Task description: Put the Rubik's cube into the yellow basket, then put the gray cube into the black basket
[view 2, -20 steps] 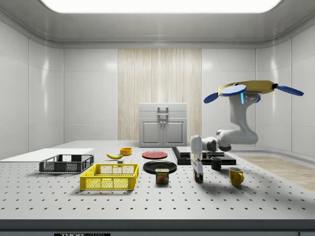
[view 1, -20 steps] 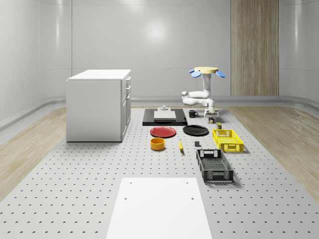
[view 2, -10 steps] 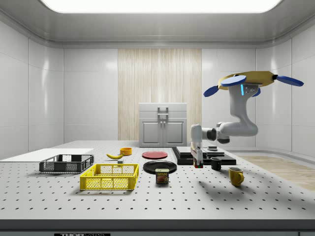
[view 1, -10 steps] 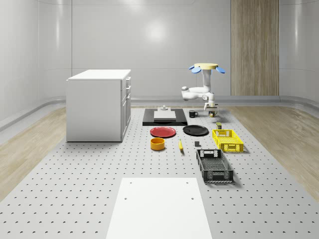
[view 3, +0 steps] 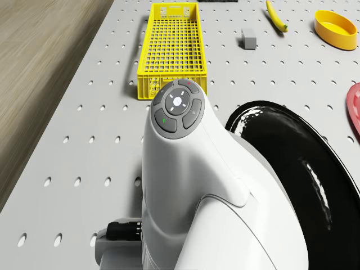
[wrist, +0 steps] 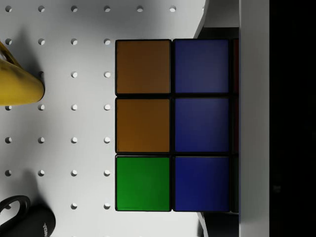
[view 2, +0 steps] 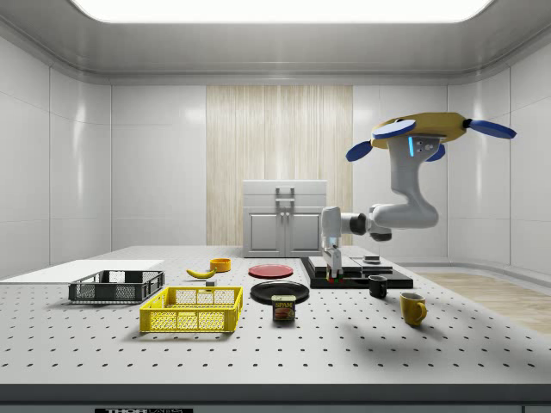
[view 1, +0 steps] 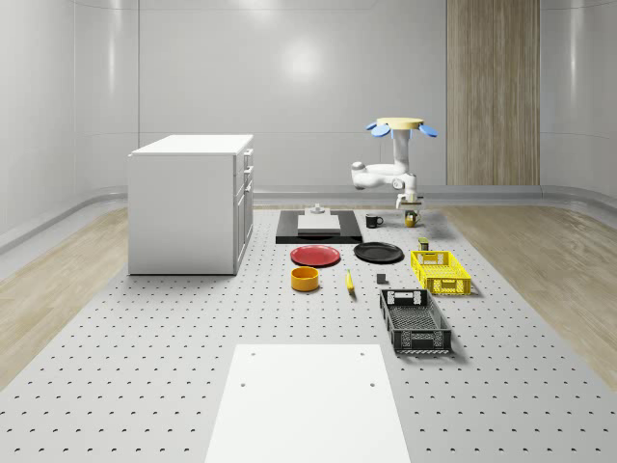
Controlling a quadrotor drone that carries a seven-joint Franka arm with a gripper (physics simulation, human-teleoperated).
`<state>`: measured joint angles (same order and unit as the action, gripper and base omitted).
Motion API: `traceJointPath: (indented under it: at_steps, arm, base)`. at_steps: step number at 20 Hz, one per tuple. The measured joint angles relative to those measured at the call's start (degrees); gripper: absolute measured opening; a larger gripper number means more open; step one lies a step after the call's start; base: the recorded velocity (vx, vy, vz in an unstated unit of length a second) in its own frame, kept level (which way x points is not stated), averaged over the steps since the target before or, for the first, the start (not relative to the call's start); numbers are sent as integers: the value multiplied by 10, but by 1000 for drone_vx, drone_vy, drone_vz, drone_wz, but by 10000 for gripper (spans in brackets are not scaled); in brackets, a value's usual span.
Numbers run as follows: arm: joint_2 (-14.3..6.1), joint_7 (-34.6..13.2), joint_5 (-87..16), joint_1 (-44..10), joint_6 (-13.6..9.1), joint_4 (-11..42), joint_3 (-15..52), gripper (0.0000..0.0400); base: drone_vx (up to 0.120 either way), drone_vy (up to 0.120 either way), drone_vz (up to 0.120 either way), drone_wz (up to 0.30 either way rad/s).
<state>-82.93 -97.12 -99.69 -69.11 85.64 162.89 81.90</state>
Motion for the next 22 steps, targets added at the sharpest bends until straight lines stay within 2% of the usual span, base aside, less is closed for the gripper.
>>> traceJointPath:
  at_steps: [8, 22]
  arm:
    - [-13, -2, 6, -2, 12, 0, 2, 325]
    - [-32, -4, 14, -5, 30, -1, 5, 325]
  base:
    - [120, 100, 0, 0]
    - [120, 0, 0, 0]
